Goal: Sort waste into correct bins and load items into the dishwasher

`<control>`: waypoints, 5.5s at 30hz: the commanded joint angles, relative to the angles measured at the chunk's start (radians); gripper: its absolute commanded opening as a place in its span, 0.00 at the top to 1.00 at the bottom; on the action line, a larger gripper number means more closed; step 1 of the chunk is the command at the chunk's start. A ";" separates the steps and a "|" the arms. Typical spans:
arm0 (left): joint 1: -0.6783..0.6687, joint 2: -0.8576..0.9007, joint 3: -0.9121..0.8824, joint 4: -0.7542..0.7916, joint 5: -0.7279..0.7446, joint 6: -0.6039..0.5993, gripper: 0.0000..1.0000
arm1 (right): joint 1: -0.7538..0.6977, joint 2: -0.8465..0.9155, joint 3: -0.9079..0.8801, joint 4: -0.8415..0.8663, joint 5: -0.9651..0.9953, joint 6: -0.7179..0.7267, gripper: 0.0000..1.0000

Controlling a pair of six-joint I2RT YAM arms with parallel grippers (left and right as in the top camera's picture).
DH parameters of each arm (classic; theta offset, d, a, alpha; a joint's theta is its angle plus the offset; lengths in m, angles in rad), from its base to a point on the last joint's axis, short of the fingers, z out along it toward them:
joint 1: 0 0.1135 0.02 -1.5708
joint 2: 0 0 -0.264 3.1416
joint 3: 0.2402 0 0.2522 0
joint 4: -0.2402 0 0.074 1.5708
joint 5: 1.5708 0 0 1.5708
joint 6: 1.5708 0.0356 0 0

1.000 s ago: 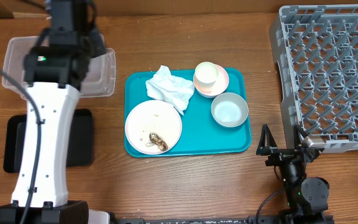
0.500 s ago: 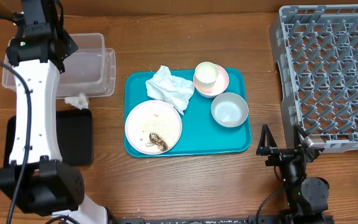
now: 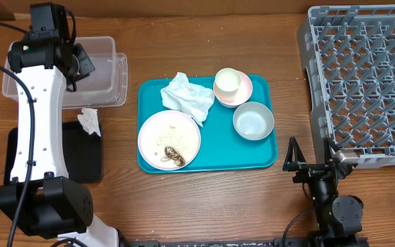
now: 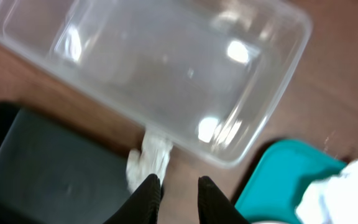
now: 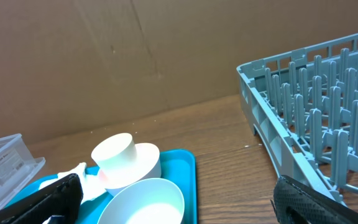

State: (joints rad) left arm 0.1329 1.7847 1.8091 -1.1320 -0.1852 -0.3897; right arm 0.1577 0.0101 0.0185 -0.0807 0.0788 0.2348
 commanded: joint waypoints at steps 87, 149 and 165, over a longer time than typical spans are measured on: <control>0.044 -0.300 -0.613 0.359 -0.031 -0.192 0.96 | -0.004 -0.007 -0.010 0.004 0.006 -0.007 0.00; 0.045 -0.222 -0.973 0.573 -0.214 -0.190 0.96 | -0.004 -0.007 -0.010 0.004 0.006 -0.007 0.00; 0.038 -0.164 -0.969 0.618 -0.004 -0.028 0.96 | -0.004 -0.007 -0.010 0.004 0.006 -0.007 0.00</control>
State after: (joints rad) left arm 0.1719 1.6218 0.8421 -0.5182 -0.2623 -0.5037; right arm 0.1577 0.0101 0.0185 -0.0803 0.0788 0.2348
